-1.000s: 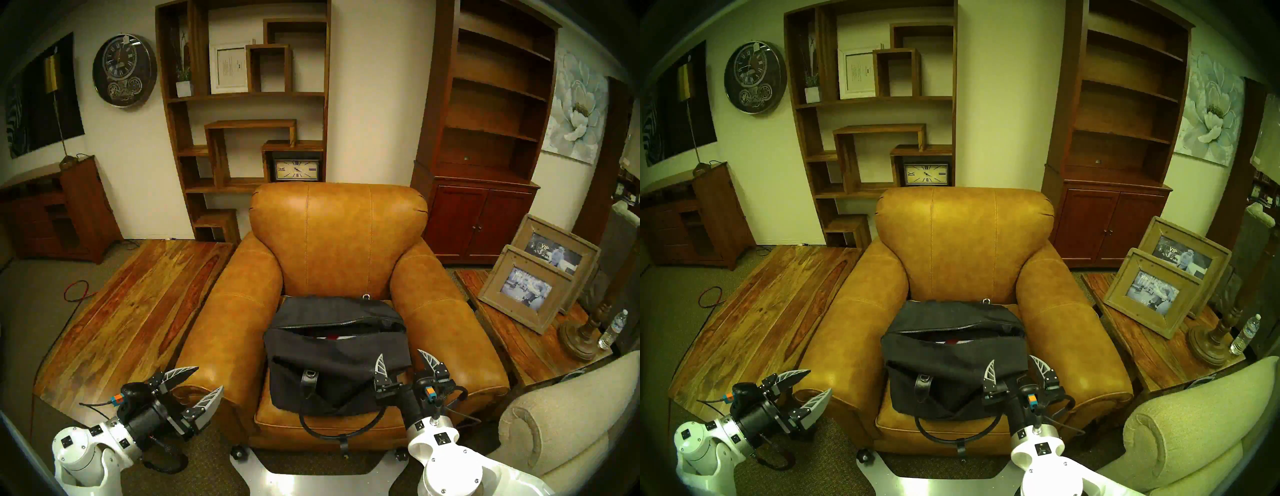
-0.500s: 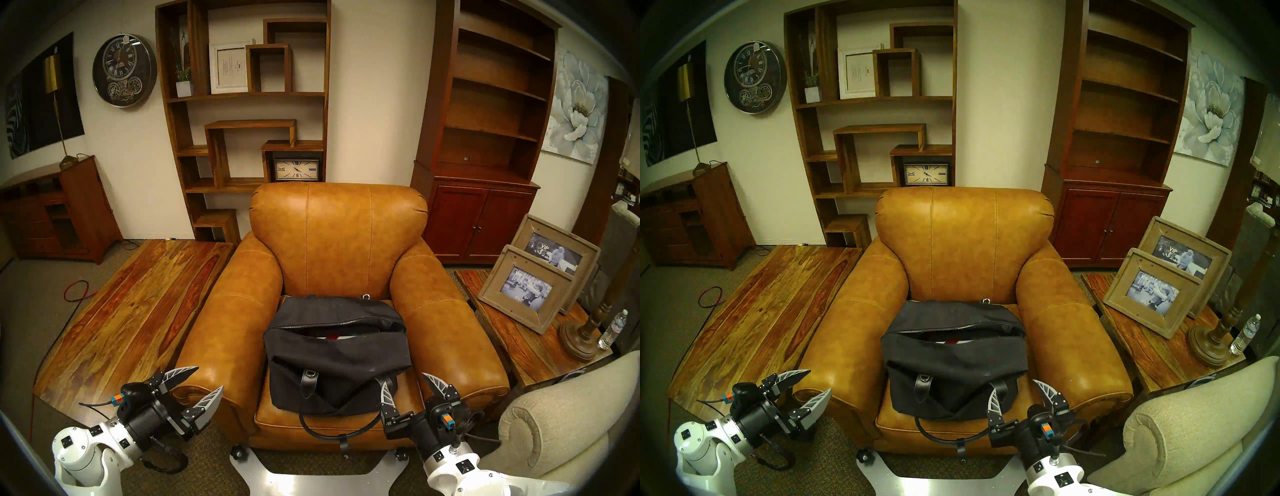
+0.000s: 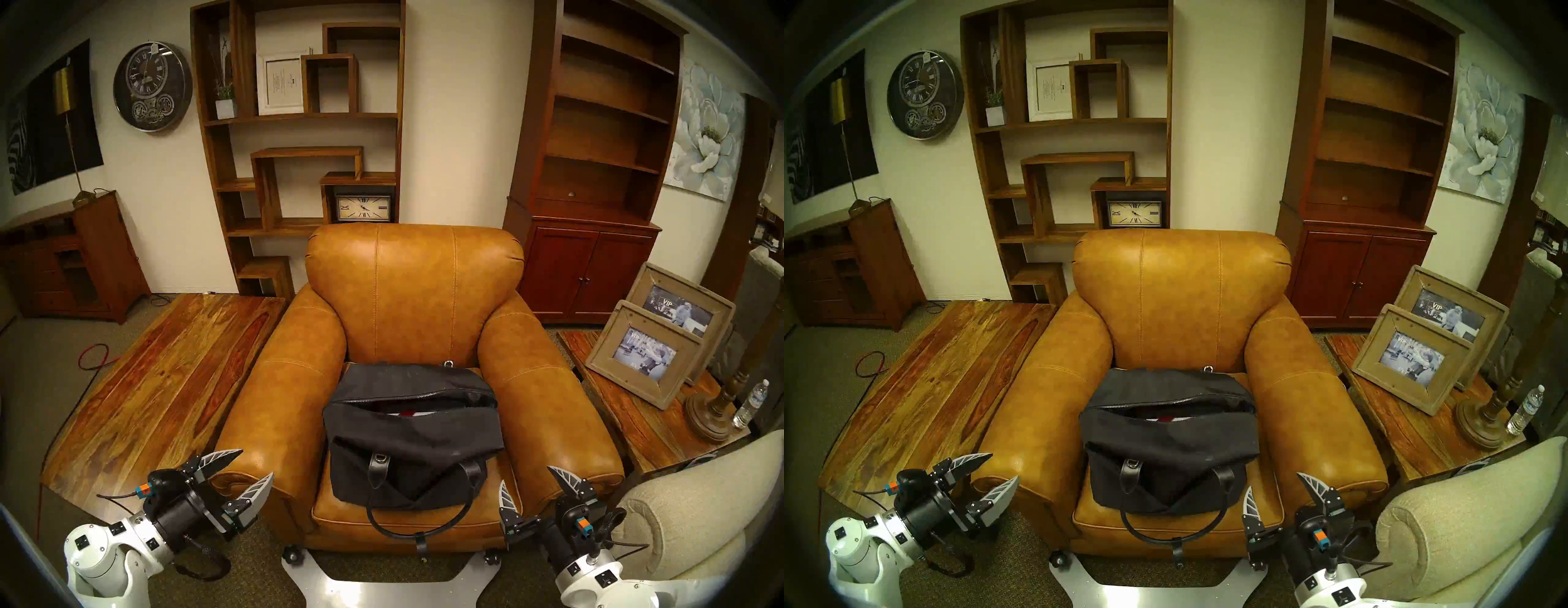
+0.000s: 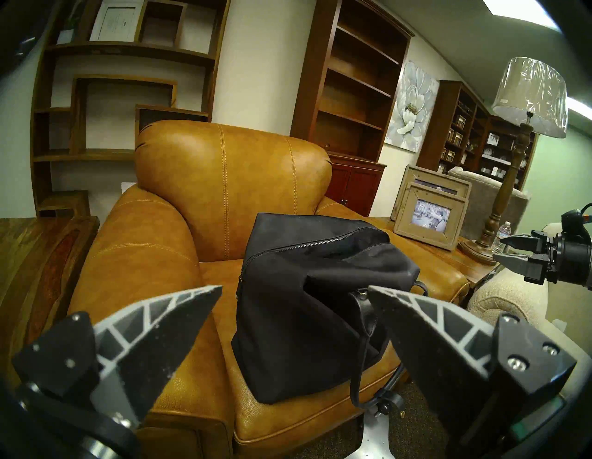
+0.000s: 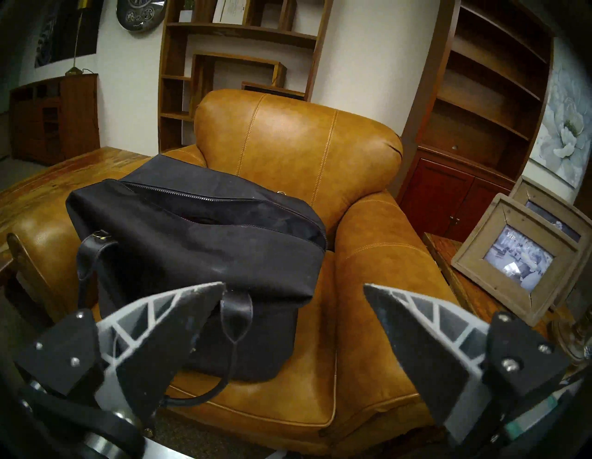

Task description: Open a bag with a zipper

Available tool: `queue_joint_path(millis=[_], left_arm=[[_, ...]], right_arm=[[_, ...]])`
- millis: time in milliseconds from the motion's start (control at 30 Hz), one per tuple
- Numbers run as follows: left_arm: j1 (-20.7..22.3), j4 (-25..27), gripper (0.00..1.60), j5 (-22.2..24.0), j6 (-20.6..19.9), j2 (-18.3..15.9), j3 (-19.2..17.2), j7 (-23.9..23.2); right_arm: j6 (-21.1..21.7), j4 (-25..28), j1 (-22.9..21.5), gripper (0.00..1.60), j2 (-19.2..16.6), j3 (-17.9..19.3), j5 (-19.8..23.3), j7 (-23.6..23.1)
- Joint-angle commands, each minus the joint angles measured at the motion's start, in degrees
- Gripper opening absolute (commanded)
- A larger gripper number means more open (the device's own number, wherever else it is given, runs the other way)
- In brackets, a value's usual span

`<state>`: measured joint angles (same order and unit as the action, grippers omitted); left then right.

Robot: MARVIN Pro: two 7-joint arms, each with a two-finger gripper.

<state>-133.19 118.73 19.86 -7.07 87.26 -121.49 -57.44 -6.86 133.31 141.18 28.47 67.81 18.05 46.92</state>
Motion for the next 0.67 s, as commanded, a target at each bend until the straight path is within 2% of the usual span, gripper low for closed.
queue_joint_path(millis=[0,333,633], left_arm=[[-0.14,1.29,1.6,0.03,-0.13,0.28,-0.04,0.16],[-0.19,1.64,1.6,-0.27,-0.27,0.73,-0.17,0.18],[-0.22,1.92,1.6,-0.55,-0.47,1.07,-0.27,0.21]], right_arm=[[-5.2,2.06,6.67,1.6,-6.65,2.71,-0.11,2.09],[-13.67,2.16,14.2,1.6,-14.04,6.25,-0.33,5.62],[-20.66,1.37,19.99,1.6,-18.14,9.18,-1.9,8.91]])
